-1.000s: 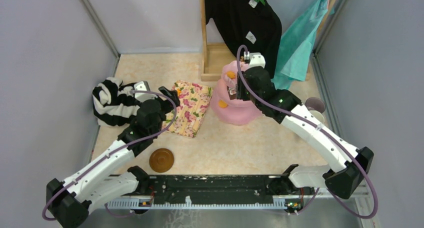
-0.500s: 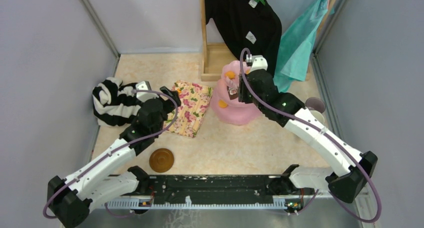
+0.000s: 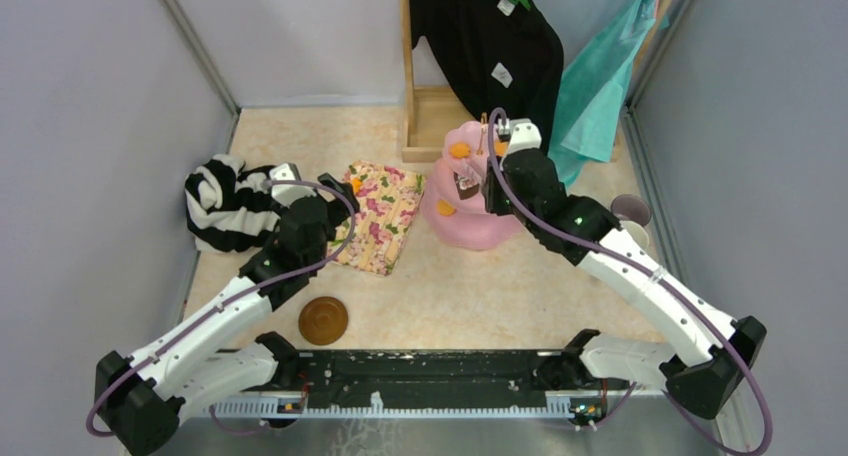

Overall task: Serve the afternoon tea
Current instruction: Move the tray at the center of the board.

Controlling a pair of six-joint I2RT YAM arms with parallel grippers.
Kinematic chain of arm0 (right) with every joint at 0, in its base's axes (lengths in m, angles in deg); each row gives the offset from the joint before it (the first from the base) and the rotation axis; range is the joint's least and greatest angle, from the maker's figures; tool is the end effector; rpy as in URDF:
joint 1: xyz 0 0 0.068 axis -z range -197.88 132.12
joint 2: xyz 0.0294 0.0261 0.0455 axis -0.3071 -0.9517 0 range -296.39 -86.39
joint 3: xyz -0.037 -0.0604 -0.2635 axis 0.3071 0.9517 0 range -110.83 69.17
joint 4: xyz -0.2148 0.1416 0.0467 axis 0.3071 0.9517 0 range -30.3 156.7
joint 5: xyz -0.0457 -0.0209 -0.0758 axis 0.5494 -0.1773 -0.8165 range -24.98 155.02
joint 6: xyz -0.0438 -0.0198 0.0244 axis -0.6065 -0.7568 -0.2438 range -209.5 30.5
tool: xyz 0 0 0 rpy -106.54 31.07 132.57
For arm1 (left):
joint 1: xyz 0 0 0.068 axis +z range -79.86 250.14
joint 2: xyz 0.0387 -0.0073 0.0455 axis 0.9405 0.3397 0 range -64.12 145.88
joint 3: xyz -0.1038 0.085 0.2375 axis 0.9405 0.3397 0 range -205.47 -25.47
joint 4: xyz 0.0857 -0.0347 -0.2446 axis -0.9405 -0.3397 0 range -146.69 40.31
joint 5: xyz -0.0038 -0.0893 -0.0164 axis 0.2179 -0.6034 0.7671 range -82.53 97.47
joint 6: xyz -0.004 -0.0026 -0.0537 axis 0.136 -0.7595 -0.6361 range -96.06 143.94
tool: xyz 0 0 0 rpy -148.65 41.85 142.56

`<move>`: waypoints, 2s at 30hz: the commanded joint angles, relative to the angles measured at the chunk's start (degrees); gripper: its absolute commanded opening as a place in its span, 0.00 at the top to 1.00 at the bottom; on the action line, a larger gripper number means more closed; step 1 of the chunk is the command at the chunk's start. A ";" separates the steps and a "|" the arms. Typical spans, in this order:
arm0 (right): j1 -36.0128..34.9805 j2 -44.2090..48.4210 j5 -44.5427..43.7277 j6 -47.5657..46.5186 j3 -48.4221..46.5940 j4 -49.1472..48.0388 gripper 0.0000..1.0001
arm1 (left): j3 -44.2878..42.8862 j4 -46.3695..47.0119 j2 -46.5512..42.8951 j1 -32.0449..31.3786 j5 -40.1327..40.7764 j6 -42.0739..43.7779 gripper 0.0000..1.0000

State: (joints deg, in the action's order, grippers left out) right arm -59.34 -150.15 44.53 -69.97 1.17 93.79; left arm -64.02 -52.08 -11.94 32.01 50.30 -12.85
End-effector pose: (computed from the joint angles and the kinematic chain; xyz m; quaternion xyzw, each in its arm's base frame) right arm 0.1854 0.1470 0.3749 -0.0745 0.8530 0.1176 0.5030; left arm 0.1775 -0.1085 0.2949 -0.2110 0.7461 -0.1092 0.6219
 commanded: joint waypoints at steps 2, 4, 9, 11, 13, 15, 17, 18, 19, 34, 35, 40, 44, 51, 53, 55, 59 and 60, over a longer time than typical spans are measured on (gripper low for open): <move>-0.05 4.27 -0.06 -2.70 -0.21 -4.47 0.76 | -2.39 -0.63 -0.30 0.34 2.56 -1.52 0.09; -0.66 5.86 -0.46 -3.27 -0.20 -5.20 0.76 | -2.48 -0.81 -0.59 0.34 3.32 -1.92 0.09; -3.70 7.86 -1.97 -4.76 -1.23 -5.95 0.76 | -2.29 -1.73 -2.05 0.34 6.44 -3.67 0.09; -6.06 7.60 -2.78 -5.22 -1.93 -6.05 0.76 | -1.88 -2.46 -2.90 0.34 7.99 -5.10 0.08; -8.54 6.68 -3.20 -5.35 -2.93 -6.05 0.76 | -1.28 -3.13 -3.88 0.40 9.26 -6.21 0.08; -10.56 4.98 -3.17 -5.31 -4.21 -6.22 0.76 | -0.58 -3.80 -5.14 0.42 10.62 -7.37 0.07; -12.65 3.07 -3.24 -5.25 -5.22 -6.81 0.75 | 0.05 -4.80 -6.02 0.49 12.09 -8.70 0.07; -13.33 1.98 -3.15 -5.21 -5.66 -7.21 0.75 | 0.31 -5.03 -6.49 0.59 12.65 -9.13 0.06; -13.88 0.73 -2.81 -5.13 -6.11 -7.61 0.75 | 0.66 -5.04 -6.78 0.74 13.45 -9.32 0.06; -14.66 -25.07 3.22 -4.90 -18.67 -14.72 0.74 | 1.65 -7.47 -3.14 11.61 6.73 -19.38 0.06; -14.18 -26.54 4.23 -4.68 -19.20 -15.45 0.74 | 1.62 -6.94 -1.83 12.54 4.72 -19.64 0.06; -11.78 -35.22 8.38 -3.72 -23.44 -17.46 0.75 | 3.44 -1.66 4.69 17.95 -3.82 -19.68 0.06; -9.88 -39.86 10.99 -3.56 -25.94 -19.44 0.76 | 5.10 4.69 10.47 23.83 -11.85 -21.07 0.07; -7.13 -47.26 13.30 -4.19 -31.77 -20.28 0.78 | 5.11 16.11 21.42 29.62 -22.41 -21.94 0.09; -6.54 -49.98 13.16 -4.74 -34.22 -19.95 0.78 | 4.41 17.67 23.91 30.22 -23.59 -21.73 0.09; -5.79 -52.39 13.17 -5.01 -36.29 -19.61 0.78 | 3.85 18.31 26.07 30.68 -24.34 -22.22 0.09; -4.47 -56.32 13.91 -5.34 -39.32 -20.10 0.79 | 3.02 20.77 30.01 31.22 -24.66 -22.18 0.09; -4.29 -57.32 13.76 -5.68 -40.14 -20.30 0.79 | 2.51 20.84 30.86 31.33 -24.70 -22.08 0.09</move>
State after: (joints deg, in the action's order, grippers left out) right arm -64.41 -204.91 57.62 -74.45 -33.92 77.18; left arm -58.75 -36.04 16.17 62.52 27.75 -34.60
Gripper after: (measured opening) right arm 0.233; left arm 0.912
